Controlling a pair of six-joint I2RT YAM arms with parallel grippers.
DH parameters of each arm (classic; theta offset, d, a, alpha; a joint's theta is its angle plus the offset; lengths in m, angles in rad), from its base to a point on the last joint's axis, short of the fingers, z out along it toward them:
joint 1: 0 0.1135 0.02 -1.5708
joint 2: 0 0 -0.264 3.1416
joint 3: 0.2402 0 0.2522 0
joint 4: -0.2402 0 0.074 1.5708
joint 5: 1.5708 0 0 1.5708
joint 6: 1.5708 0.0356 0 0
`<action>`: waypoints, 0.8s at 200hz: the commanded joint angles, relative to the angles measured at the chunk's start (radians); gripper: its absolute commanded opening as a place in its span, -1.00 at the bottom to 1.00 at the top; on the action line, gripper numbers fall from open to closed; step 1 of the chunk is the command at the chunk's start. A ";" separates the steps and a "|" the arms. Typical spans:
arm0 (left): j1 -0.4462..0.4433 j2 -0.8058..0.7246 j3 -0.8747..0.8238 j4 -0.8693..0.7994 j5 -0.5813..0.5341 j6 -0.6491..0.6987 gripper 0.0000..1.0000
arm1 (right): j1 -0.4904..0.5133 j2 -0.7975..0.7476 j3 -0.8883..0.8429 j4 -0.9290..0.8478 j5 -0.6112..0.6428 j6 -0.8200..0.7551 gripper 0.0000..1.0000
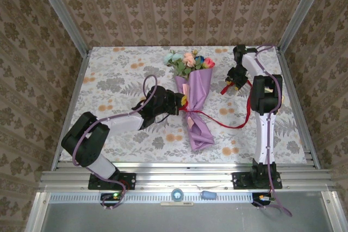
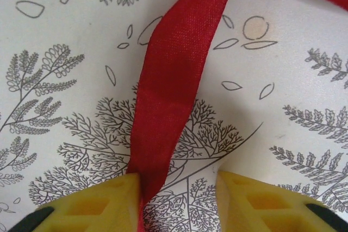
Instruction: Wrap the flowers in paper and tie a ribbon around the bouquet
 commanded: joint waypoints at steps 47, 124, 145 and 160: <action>-0.008 -0.036 -0.026 -0.022 -0.034 0.060 -1.00 | 0.003 -0.044 -0.040 0.048 -0.027 0.037 -1.00; 0.019 0.024 -0.025 0.063 0.031 0.133 -1.00 | 0.118 -0.572 -0.342 0.139 0.026 0.087 -1.00; 0.019 0.044 -0.018 0.079 0.054 0.199 -1.00 | 0.221 -0.717 -0.376 0.137 0.041 0.094 -1.00; 0.016 0.046 -0.026 0.091 0.058 0.248 -1.00 | 0.317 -0.787 -0.362 0.129 0.060 0.102 -1.00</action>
